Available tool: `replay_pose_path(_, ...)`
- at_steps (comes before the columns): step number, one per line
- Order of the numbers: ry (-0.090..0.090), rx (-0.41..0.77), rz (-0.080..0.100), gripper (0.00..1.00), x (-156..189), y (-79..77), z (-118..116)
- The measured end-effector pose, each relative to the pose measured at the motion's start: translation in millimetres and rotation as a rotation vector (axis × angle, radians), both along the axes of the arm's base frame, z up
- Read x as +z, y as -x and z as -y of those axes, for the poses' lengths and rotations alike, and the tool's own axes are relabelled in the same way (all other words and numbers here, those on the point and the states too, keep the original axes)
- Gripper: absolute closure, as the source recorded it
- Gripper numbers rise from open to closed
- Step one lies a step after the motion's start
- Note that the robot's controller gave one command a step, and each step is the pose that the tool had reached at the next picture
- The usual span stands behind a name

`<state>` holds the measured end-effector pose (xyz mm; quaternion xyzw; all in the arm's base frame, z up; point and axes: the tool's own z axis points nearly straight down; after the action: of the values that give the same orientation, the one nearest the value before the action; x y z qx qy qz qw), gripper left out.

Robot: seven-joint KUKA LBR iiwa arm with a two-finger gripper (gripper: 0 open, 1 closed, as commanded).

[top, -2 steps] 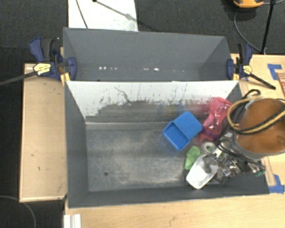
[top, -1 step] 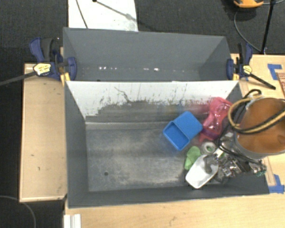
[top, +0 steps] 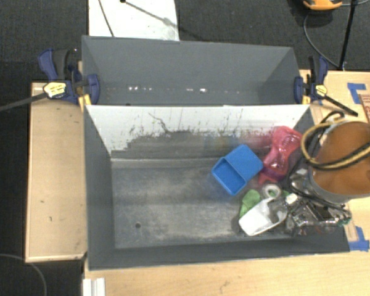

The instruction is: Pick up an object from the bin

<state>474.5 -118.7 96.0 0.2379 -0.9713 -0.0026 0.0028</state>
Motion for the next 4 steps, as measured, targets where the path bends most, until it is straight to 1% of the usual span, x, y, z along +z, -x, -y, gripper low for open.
replay_pose_path(1, 0.004, -0.003, 0.011, 1.00, 50.7, -2.6, 0.0)
replay_pose_path(2, 0.004, -0.002, 0.012, 1.00, 47.2, -2.6, 0.2)
replay_pose_path(3, 0.003, 0.000, 0.008, 1.00, 38.2, -2.1, 0.1)
replay_pose_path(4, 0.002, 0.000, 0.003, 1.00, 44.3, -0.8, -0.5)
